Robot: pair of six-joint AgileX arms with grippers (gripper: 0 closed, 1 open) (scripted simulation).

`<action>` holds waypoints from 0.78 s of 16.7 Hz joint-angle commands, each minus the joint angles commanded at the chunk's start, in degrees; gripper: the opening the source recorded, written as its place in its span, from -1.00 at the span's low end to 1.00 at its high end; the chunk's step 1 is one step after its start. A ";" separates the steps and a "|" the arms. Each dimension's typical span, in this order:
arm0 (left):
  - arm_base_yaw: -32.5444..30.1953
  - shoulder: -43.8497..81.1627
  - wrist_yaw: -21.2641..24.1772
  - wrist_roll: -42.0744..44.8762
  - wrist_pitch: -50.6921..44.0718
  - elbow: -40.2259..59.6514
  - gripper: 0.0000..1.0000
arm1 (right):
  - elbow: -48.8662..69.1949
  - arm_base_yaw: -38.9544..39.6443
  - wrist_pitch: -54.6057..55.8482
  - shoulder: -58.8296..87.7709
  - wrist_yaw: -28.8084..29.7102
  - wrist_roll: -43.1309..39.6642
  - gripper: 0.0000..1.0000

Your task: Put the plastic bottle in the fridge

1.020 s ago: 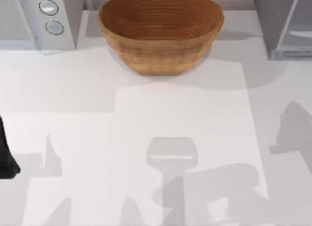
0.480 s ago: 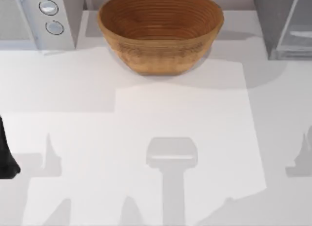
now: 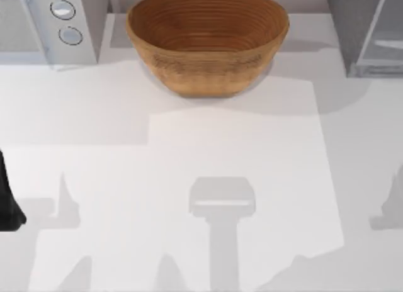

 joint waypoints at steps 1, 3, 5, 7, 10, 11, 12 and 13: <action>0.00 0.00 0.00 0.00 0.00 0.00 1.00 | 0.60 -0.12 0.68 1.14 -0.20 0.02 -0.98; 0.00 0.00 0.00 0.00 0.00 0.00 1.00 | 2.63 -0.60 3.01 5.16 -0.81 0.07 -0.98; 0.00 0.00 0.00 0.00 0.00 0.00 1.00 | 5.60 -1.45 6.43 11.42 -1.59 0.10 -0.98; 0.00 0.00 0.00 0.00 0.00 0.00 1.00 | 9.42 -2.58 10.82 19.91 -2.56 0.13 -0.98; 0.00 0.00 0.00 0.00 0.00 0.00 1.00 | 16.16 -4.57 18.57 34.73 -4.28 0.20 -0.98; 0.00 0.00 0.00 0.00 0.00 0.00 1.00 | 18.59 -5.28 21.36 39.94 -4.89 0.23 -0.98; 0.00 0.00 0.00 0.00 0.00 0.00 1.00 | 21.08 -6.01 24.22 45.29 -5.53 0.26 -0.98; 0.00 0.00 0.00 0.00 0.00 0.00 1.00 | 23.60 -6.75 27.12 50.71 -6.17 0.30 -0.98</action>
